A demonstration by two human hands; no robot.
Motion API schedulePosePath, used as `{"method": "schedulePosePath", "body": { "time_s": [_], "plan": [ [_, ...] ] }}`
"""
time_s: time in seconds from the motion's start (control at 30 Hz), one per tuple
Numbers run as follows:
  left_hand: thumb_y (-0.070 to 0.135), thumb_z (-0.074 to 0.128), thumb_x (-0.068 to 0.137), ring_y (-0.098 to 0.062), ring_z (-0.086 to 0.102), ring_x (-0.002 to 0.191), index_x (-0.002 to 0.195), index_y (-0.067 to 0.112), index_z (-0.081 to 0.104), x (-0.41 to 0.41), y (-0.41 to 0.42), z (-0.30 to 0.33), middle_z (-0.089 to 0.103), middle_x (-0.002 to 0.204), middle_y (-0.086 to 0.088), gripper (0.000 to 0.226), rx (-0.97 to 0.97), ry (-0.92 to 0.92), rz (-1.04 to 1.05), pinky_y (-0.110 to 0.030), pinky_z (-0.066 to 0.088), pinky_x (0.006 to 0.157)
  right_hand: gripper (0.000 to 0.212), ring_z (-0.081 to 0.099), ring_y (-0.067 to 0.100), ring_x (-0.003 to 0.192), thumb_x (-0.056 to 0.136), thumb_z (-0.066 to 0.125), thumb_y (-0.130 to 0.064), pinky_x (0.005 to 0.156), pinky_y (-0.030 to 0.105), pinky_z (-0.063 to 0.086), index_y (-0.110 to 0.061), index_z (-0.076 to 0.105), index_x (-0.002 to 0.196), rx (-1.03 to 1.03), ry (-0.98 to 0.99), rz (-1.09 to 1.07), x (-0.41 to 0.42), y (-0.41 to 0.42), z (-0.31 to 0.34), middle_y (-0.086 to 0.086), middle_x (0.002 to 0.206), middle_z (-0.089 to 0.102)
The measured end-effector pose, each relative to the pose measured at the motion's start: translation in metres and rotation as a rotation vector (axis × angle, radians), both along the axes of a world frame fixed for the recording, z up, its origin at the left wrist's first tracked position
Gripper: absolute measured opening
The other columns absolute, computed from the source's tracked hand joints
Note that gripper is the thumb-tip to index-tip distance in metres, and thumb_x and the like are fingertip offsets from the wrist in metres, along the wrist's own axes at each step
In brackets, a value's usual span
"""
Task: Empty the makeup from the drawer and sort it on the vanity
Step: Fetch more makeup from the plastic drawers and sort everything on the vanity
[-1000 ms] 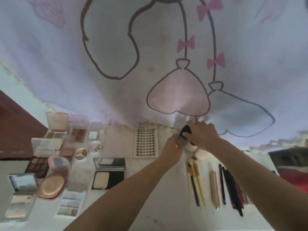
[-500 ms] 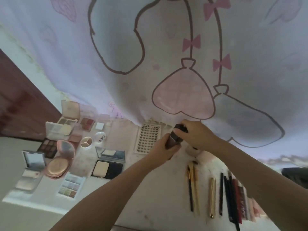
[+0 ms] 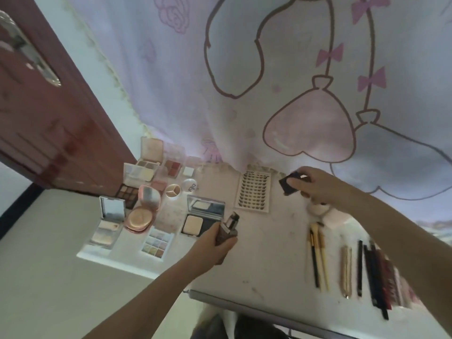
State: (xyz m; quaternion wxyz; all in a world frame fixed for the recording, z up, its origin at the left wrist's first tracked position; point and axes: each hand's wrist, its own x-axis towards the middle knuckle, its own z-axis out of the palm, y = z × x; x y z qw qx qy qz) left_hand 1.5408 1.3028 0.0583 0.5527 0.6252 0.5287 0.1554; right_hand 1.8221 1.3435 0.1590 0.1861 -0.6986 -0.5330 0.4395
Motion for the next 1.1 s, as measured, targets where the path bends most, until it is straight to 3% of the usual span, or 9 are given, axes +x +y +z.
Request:
{"method": "schedulePosePath", "body": {
  "time_s": [0.13, 0.23, 0.37, 0.47, 0.53, 0.63, 0.73, 0.9, 1.1],
  "plan": [
    [0.022, 0.068, 0.085, 0.005, 0.059, 0.070, 0.094, 0.031, 0.059, 0.017, 0.006, 0.010, 0.064, 0.088, 0.006, 0.015, 0.039, -0.132, 0.120, -0.005, 0.046, 0.060, 0.015, 0.064, 0.011, 0.084, 0.090, 0.060, -0.012, 0.059, 0.023, 0.056, -0.013, 0.050, 0.101, -0.143, 0.237, -0.058, -0.030, -0.020, -0.056, 0.009, 0.103, 0.060],
    [0.024, 0.071, 0.081, 0.002, 0.055, 0.070, 0.098, 0.024, 0.064, 0.025, 0.014, 0.008, 0.057, 0.095, 0.000, 0.019, 0.194, 0.026, 0.161, -0.001, 0.039, 0.059, 0.013, 0.060, 0.018, 0.091, 0.090, 0.061, -0.020, 0.072, 0.032, 0.056, -0.019, 0.050, 0.095, -0.111, 0.179, -0.245, -0.046, -0.036, -0.101, 0.005, 0.105, 0.058],
    [0.039, 0.069, 0.079, -0.015, 0.054, 0.088, 0.110, 0.020, 0.063, 0.029, 0.025, -0.003, 0.050, 0.103, -0.001, 0.037, 0.295, 0.304, 0.114, -0.022, 0.042, 0.079, 0.016, 0.058, 0.015, 0.084, 0.088, 0.061, -0.032, 0.068, 0.026, 0.044, -0.021, 0.055, 0.099, -0.044, -0.003, -0.291, -0.052, -0.046, -0.126, 0.002, 0.101, 0.064],
    [0.036, 0.069, 0.080, -0.014, 0.052, 0.084, 0.103, 0.015, 0.064, 0.036, 0.031, -0.008, 0.052, 0.098, -0.001, 0.031, 0.282, 0.323, 0.098, -0.022, 0.038, 0.075, 0.032, 0.060, 0.017, 0.089, 0.092, 0.057, -0.024, 0.062, 0.022, 0.050, -0.016, 0.048, 0.122, -0.061, 0.144, -0.329, -0.052, -0.039, -0.130, 0.007, 0.111, 0.061],
    [0.032, 0.069, 0.081, -0.017, 0.054, 0.084, 0.099, 0.013, 0.062, 0.042, 0.033, -0.011, 0.052, 0.096, -0.001, 0.027, 0.285, 0.312, 0.125, -0.024, 0.038, 0.073, 0.033, 0.060, 0.018, 0.092, 0.092, 0.056, -0.015, 0.064, 0.024, 0.055, -0.015, 0.047, 0.123, -0.076, 0.279, -0.378, -0.053, -0.035, -0.130, 0.010, 0.115, 0.058],
    [0.026, 0.069, 0.082, -0.023, 0.055, 0.092, 0.102, 0.008, 0.059, 0.052, 0.033, -0.015, 0.053, 0.102, -0.006, 0.028, 0.277, 0.306, 0.167, -0.029, 0.043, 0.080, 0.028, 0.056, 0.018, 0.093, 0.087, 0.061, -0.015, 0.079, 0.031, 0.050, -0.017, 0.051, 0.113, -0.010, 0.107, -0.317, -0.058, -0.032, -0.139, 0.005, 0.109, 0.059],
    [0.022, 0.065, 0.085, -0.025, 0.055, 0.094, 0.106, 0.005, 0.057, 0.059, 0.034, -0.019, 0.054, 0.107, -0.009, 0.028, 0.318, 0.316, 0.196, -0.029, 0.042, 0.082, 0.031, 0.051, 0.012, 0.090, 0.084, 0.064, -0.017, 0.074, 0.023, 0.036, -0.017, 0.053, 0.113, 0.101, -0.049, -0.222, -0.070, -0.027, -0.149, -0.006, 0.100, 0.057],
    [0.021, 0.062, 0.088, -0.023, 0.054, 0.098, 0.112, 0.008, 0.055, 0.064, 0.036, -0.018, 0.053, 0.110, -0.008, 0.028, 0.340, 0.283, 0.230, -0.036, 0.047, 0.085, 0.022, 0.057, 0.025, 0.095, 0.086, 0.058, -0.020, 0.079, 0.036, 0.047, -0.016, 0.053, 0.107, 0.122, -0.201, -0.103, -0.085, -0.022, -0.161, 0.005, 0.105, 0.060],
    [0.027, 0.068, 0.085, -0.022, 0.048, 0.117, 0.131, 0.008, 0.046, 0.055, 0.024, -0.006, 0.050, 0.124, -0.007, 0.055, 0.506, 0.316, 0.206, -0.029, 0.043, 0.092, 0.039, 0.050, 0.019, 0.108, 0.088, 0.058, -0.032, 0.091, 0.032, 0.043, -0.017, 0.049, 0.123, 0.208, -0.316, -0.002, -0.070, -0.028, -0.142, 0.001, 0.117, 0.054]
  ]
}}
